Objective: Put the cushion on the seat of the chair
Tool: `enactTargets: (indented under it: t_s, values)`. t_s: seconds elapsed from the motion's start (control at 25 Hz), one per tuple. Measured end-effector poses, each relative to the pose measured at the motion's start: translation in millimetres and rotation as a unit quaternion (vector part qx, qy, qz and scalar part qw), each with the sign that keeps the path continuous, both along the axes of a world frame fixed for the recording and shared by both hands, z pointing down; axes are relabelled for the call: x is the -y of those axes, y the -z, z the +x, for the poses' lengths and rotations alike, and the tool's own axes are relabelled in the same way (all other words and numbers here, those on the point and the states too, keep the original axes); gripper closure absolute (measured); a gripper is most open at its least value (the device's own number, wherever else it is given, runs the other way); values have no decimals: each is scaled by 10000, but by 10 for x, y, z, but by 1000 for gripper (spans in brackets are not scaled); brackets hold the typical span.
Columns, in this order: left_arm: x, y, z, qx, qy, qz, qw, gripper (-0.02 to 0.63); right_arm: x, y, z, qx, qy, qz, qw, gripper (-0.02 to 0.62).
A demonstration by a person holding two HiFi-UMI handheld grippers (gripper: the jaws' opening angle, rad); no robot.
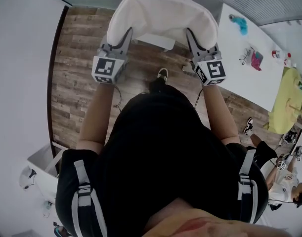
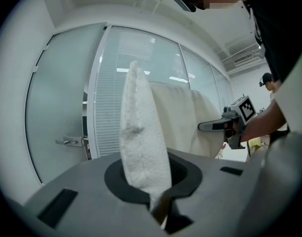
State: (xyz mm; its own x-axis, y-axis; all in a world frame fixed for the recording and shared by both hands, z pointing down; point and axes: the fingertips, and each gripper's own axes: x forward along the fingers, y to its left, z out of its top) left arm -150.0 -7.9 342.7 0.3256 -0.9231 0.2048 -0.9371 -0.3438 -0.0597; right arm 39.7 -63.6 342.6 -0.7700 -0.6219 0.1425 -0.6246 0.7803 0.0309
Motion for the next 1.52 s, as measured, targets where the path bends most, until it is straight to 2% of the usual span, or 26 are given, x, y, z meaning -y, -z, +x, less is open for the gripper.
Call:
enactTargets:
  t_s: [0.48,0.84,1.2,1.52]
  values:
    - [637,-71,316,167,-67,-114,9998,552,589,-117,332,127,-36,-156,9998,513]
    - [1141,-243,320,243,-326,-211,9990,552,996,-301,358,136,-266,-294,9991,511]
    - [1769,-640,12,190,-924,-485,9944,552,1426,-635,81,-81,-815,-538,9952,511]
    - [2348,-1149,-329,44,-1479,-875,9851,552,1810,-1120,-243,-232,-1293,-929,9870,509]
